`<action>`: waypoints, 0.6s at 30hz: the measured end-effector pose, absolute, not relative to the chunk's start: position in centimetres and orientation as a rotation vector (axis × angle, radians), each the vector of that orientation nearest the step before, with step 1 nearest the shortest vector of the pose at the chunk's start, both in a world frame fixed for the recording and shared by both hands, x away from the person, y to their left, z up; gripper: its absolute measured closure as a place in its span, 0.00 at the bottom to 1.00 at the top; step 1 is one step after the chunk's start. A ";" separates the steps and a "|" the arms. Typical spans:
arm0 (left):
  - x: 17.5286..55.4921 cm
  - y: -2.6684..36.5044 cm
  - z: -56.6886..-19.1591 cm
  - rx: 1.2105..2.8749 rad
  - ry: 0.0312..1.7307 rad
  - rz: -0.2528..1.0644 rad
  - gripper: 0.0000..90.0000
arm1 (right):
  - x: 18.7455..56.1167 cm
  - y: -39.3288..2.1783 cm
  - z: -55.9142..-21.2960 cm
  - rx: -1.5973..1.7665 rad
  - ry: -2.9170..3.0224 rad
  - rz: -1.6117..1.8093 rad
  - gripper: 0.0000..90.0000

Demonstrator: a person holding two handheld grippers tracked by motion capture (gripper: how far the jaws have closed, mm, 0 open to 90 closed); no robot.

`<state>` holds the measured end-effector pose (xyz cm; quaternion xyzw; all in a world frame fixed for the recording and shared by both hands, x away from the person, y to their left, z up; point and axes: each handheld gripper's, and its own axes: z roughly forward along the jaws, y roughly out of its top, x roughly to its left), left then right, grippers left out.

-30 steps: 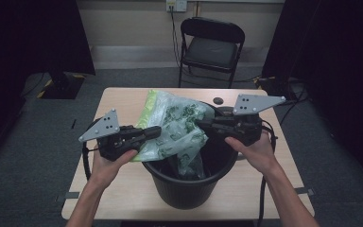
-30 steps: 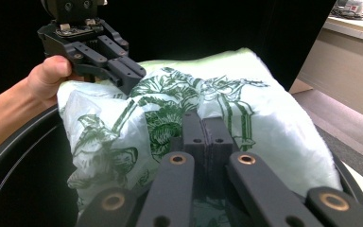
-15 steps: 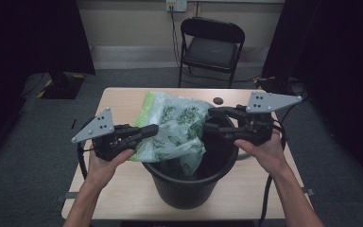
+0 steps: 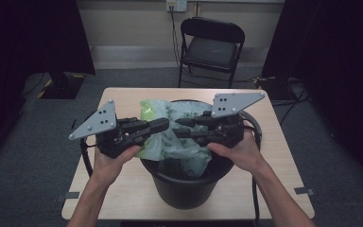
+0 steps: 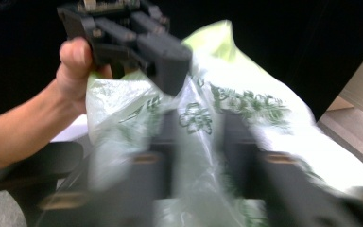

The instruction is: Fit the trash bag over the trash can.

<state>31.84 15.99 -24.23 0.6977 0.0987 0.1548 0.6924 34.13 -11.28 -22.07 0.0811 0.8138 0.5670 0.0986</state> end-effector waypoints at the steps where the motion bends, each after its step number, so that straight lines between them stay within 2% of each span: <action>1: 31.8 16.1 -24.2 1.543 0.231 0.343 0.93 | 34.1 -11.3 -22.1 0.244 2.399 1.674 1.00; 3: 31.7 16.7 -24.4 1.512 0.261 0.341 0.72 | 34.1 -11.9 -22.1 0.247 2.377 1.678 1.00; 6: 31.9 17.7 -24.8 1.482 0.312 0.366 0.55 | 34.3 -13.4 -22.3 0.304 2.332 1.705 1.00; 12: 32.7 18.8 -25.8 1.478 0.336 0.297 0.50 | 34.9 -16.3 -22.6 0.404 2.228 1.783 1.00; 18: 32.6 17.1 -25.8 1.507 0.243 0.201 0.45 | 35.1 -16.6 -22.7 0.429 2.203 1.791 1.00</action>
